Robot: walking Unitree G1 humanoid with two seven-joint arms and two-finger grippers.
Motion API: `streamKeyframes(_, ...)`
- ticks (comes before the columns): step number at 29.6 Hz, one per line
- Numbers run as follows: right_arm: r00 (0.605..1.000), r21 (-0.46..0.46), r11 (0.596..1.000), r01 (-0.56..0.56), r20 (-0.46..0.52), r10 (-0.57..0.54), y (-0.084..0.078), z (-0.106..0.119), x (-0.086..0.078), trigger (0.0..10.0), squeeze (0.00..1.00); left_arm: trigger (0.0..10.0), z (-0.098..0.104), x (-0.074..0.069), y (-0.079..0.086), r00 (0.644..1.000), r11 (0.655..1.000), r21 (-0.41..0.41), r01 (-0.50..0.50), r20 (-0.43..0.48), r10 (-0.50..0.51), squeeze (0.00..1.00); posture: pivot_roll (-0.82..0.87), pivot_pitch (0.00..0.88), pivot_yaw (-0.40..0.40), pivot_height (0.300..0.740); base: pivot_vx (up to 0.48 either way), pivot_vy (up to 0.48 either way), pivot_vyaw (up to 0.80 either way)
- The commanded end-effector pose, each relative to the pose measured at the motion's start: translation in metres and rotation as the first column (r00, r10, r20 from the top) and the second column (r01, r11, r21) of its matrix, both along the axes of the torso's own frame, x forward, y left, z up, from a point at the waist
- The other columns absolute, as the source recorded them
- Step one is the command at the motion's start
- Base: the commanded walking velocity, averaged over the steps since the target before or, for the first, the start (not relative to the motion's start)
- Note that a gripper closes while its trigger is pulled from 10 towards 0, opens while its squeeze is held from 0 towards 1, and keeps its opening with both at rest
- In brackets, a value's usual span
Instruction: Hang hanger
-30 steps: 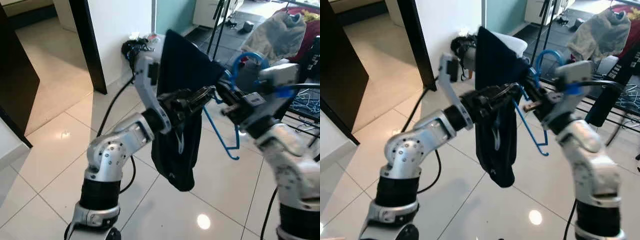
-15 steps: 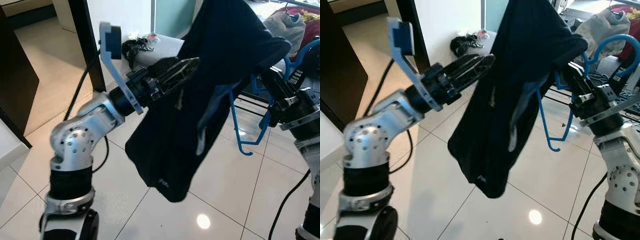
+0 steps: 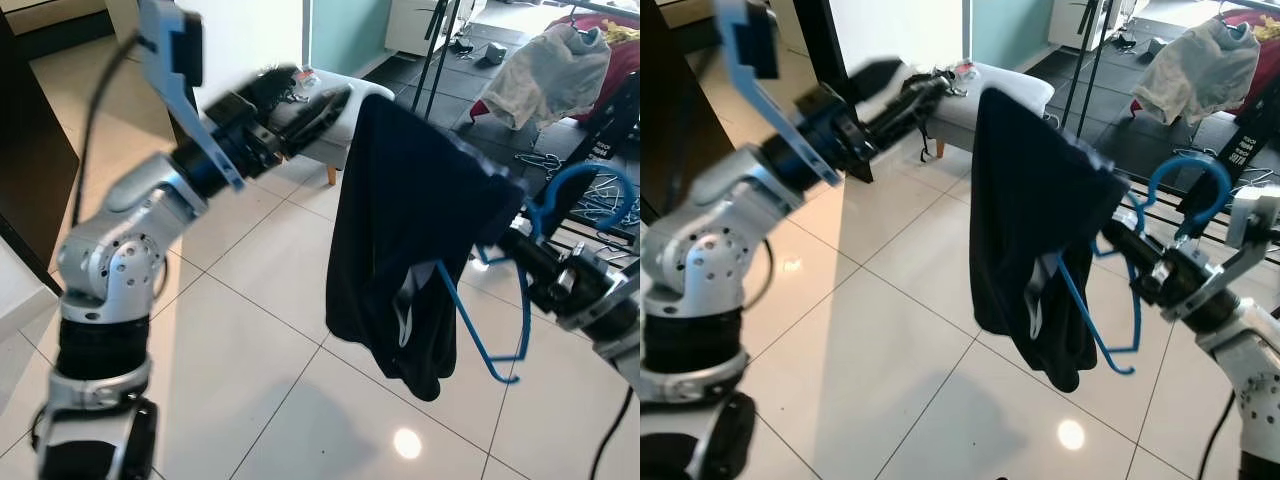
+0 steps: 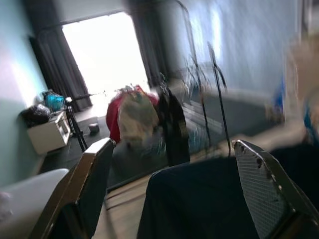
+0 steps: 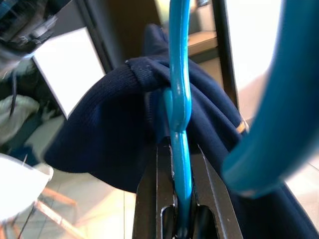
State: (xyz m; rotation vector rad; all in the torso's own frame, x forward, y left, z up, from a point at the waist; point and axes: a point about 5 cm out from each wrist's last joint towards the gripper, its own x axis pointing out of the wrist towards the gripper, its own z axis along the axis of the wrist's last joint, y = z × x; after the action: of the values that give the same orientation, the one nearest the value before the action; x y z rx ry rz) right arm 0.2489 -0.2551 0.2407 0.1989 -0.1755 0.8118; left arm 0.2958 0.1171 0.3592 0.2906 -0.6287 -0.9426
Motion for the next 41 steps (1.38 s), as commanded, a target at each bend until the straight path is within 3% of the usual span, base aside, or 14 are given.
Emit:
streamKeyframes(1,0.999,-0.027,0.999,-0.040,0.009,0.040,-0.001,0.002,-0.001,10.0,0.00,10.0,0.004,-0.002,-0.003,0.990,0.984,0.175,-0.026,0.144,0.001,0.00,0.00,0.134,-0.008,0.740,0.000,0.000,0.00)
streamKeyframes(4,0.999,-0.044,0.998,-0.043,0.007,0.043,-0.003,0.003,0.000,10.0,0.00,10.0,0.009,-0.001,-0.002,0.976,0.973,0.227,-0.050,0.217,-0.001,0.00,0.00,0.134,-0.008,0.740,0.000,0.000,0.00)
streamKeyframes(5,0.997,-0.045,0.996,-0.074,0.006,0.074,-0.001,0.005,0.000,10.0,0.00,10.0,0.011,-0.004,-0.006,0.957,0.951,0.305,-0.050,0.287,-0.041,0.00,0.00,0.130,-0.009,0.740,0.000,0.000,0.00)
streamKeyframes(7,0.997,-0.045,0.996,-0.074,0.006,0.074,-0.001,0.005,0.000,10.0,0.00,10.0,0.011,-0.004,-0.006,0.957,0.951,0.305,-0.050,0.287,-0.041,0.00,0.00,0.130,-0.009,0.740,0.000,0.000,0.00)
streamKeyframes(10,0.991,-0.055,0.990,-0.132,-0.006,0.132,0.004,0.004,0.001,10.0,0.00,10.0,0.009,-0.009,-0.013,0.929,0.901,0.433,-0.035,0.346,-0.130,0.00,0.01,0.124,-0.007,0.740,0.000,0.000,0.00)
streamKeyframes(12,0.984,-0.119,0.977,-0.179,-0.042,0.175,0.014,-0.004,0.005,10.0,0.00,10.0,-0.001,-0.014,-0.026,0.910,0.827,0.562,0.035,0.324,-0.259,0.00,0.02,0.120,-0.007,0.740,0.000,0.000,0.00)
streamKeyframes(13,0.984,-0.119,0.977,-0.179,-0.042,0.175,0.014,-0.004,0.005,10.0,0.00,10.0,-0.001,-0.014,-0.026,0.910,0.827,0.562,0.035,0.324,-0.259,0.00,0.02,0.120,-0.007,0.740,0.000,0.000,0.00)
streamKeyframes(15,0.977,-0.173,0.962,-0.212,-0.060,0.204,0.025,-0.009,0.012,10.0,0.00,10.0,-0.017,-0.019,-0.034,0.904,0.701,0.704,0.110,0.223,-0.366,0.00,0.02,0.110,0.003,0.740,0.000,0.000,0.00)
streamKeyframes(18,0.976,-0.186,0.958,-0.219,-0.062,0.211,0.028,-0.009,0.014,10.0,0.00,10.0,-0.023,-0.020,-0.035,0.904,0.653,0.747,0.125,0.185,-0.385,0.00,0.02,0.110,0.003,0.740,0.000,0.000,0.00)
streamKeyframes(20,0.969,-0.218,0.944,-0.247,-0.067,0.238,0.037,-0.010,0.018,10.0,0.00,10.0,-0.031,-0.017,-0.034,0.909,0.571,0.810,0.132,0.130,-0.395,0.00,0.02,0.101,0.016,0.740,0.000,0.000,0.00)
streamKeyframes(29,0.960,-0.235,0.931,-0.279,-0.039,0.278,0.048,-0.005,0.019,10.0,0.00,10.0,-0.031,-0.006,-0.037,0.924,0.547,0.830,0.106,0.121,-0.363,0.00,0.02,0.097,0.033,0.740,0.000,0.000,0.00)
streamKeyframes(31,0.955,-0.242,0.925,-0.293,-0.023,0.296,0.051,-0.002,0.017,10.0,0.00,10.0,-0.028,0.002,-0.038,0.939,0.591,0.804,0.063,0.153,-0.308,0.00,0.02,0.104,0.036,0.740,0.000,0.000,0.00)
streamKeyframes(36,0.950,-0.255,0.918,-0.304,-0.017,0.310,0.054,-0.001,0.015,10.0,0.00,10.0,-0.026,0.009,-0.038,0.951,0.622,0.782,0.047,0.156,-0.268,0.00,0.02,0.104,0.036,0.740,0.000,0.000,0.00)
streamKeyframes(41,0.945,-0.261,0.913,-0.314,0.002,0.326,0.060,0.001,0.013,10.0,0.00,10.0,-0.032,0.013,-0.035,0.967,0.575,0.814,0.079,0.079,-0.244,0.00,0.02,0.105,0.042,0.740,0.000,0.000,0.00)
